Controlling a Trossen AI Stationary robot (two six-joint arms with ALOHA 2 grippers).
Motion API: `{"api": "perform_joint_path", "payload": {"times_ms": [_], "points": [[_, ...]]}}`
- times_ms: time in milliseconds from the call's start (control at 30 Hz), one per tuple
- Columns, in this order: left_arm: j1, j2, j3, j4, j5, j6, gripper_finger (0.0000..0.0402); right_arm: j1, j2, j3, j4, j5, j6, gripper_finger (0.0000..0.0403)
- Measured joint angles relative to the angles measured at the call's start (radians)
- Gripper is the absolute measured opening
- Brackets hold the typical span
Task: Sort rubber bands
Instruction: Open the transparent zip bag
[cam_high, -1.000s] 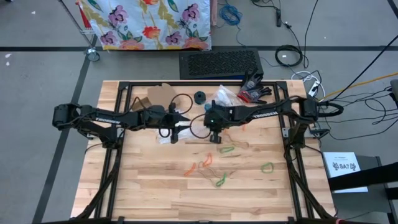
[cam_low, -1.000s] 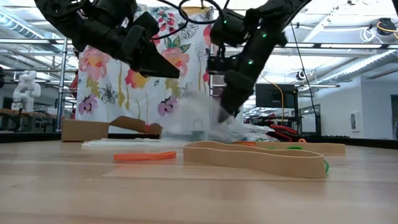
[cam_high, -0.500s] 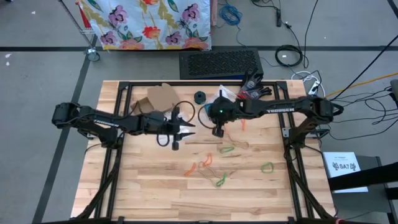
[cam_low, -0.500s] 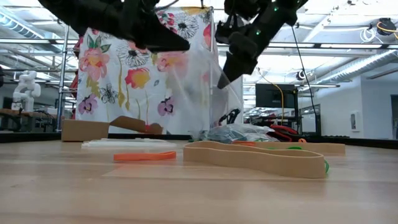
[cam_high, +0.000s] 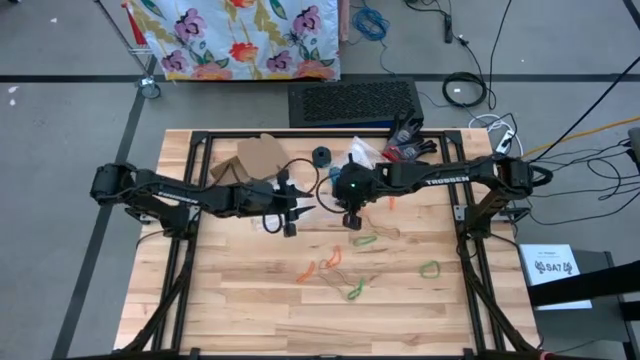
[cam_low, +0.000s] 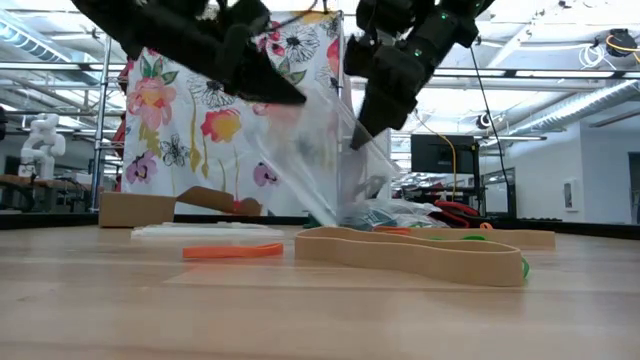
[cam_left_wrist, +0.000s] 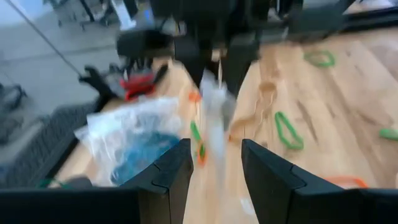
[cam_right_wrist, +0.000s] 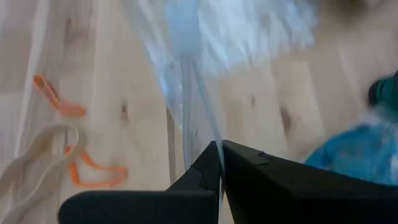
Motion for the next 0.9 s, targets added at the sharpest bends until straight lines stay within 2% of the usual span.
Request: {"api": "perform_joint_path", "payload": {"times_ms": [400, 567, 800, 900], "points": [[0.016, 0.156, 0.0, 0.002, 0.001, -0.053, 0.0143, -0.01, 0.0, 0.0, 0.244, 0.002, -0.039, 0.0], [0.028, 0.179, 0.0, 0.005, 0.001, -0.052, 0.0121, -0.01, 0.0, 0.0, 0.345, 0.003, -0.039, 0.0], [0.049, 0.127, 0.0, -0.012, -0.038, -0.046, 0.0103, -0.015, 0.0, 0.0, 0.198, 0.006, 0.005, 0.0], [0.055, 0.077, 0.0, -0.038, -0.066, -0.006, 0.0102, -0.015, 0.0, 0.0, 0.132, 0.046, 0.029, 0.0]]}}
